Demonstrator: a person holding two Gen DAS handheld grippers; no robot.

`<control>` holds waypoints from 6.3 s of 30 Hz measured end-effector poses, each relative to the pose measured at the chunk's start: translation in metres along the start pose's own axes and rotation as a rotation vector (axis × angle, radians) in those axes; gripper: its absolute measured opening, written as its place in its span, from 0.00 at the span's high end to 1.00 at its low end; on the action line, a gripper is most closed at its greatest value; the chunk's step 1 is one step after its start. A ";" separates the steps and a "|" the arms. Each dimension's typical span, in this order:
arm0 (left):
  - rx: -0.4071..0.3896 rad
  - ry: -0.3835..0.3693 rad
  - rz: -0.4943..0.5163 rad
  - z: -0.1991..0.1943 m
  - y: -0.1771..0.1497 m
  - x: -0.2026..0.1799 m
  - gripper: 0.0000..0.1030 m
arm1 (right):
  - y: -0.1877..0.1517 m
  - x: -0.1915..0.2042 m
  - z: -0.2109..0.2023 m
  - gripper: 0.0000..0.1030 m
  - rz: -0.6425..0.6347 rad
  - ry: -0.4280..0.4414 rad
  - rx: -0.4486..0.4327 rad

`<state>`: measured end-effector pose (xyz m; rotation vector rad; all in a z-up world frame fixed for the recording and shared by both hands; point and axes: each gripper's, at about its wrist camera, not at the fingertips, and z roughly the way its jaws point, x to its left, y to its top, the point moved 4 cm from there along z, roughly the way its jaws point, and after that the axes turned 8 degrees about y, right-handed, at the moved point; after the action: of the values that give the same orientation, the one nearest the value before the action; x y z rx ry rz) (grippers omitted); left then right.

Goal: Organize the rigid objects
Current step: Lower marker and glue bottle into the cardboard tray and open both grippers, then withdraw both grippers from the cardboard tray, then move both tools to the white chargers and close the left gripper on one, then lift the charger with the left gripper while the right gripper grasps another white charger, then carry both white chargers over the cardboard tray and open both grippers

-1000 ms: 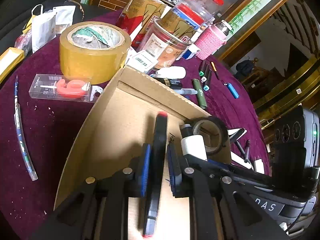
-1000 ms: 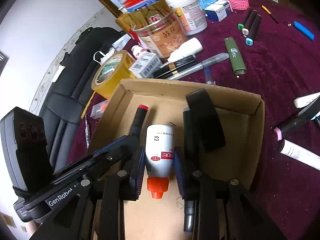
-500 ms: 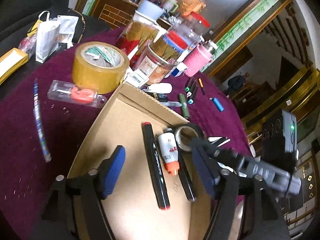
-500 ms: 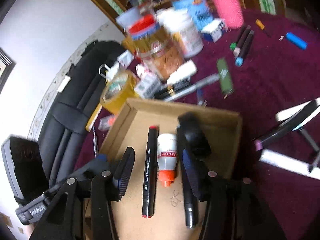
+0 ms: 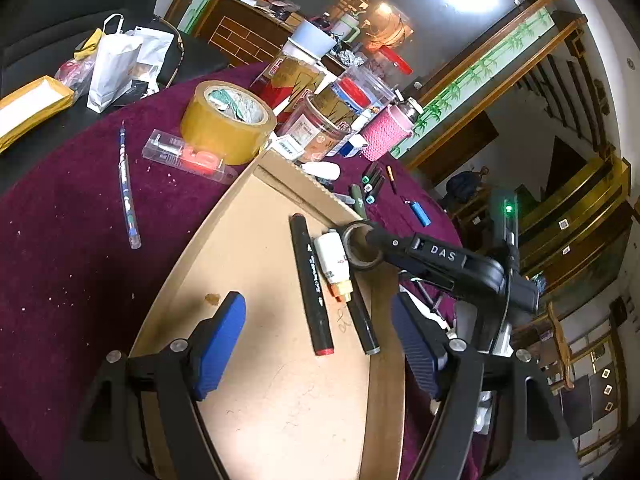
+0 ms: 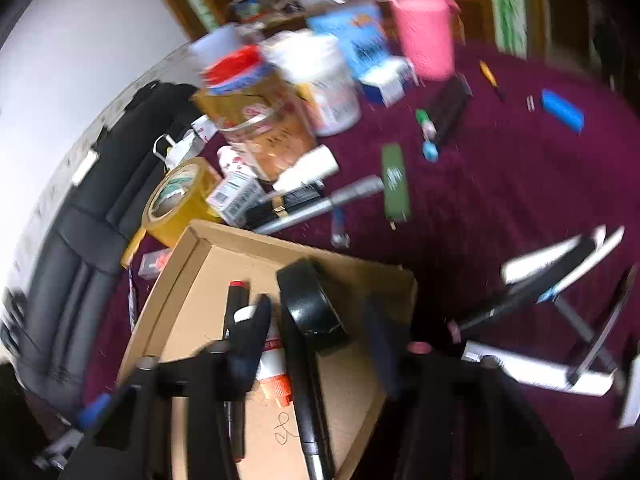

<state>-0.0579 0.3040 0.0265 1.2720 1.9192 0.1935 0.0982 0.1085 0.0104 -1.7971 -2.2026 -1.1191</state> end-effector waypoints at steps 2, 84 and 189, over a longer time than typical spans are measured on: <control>0.007 -0.010 -0.007 0.001 -0.002 0.002 0.28 | -0.004 -0.014 0.003 0.70 0.114 0.088 0.033; 0.380 -0.025 0.467 0.234 -0.131 -0.321 0.62 | -0.103 -0.304 -0.244 0.00 0.497 0.040 -0.476; -0.031 0.179 0.089 0.009 0.071 -0.009 0.40 | -0.088 0.079 -0.012 0.31 -0.320 0.119 0.147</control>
<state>-0.0002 0.3285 0.0624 1.3594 2.0020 0.3928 -0.0074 0.1620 0.0162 -1.3189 -2.4841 -1.0493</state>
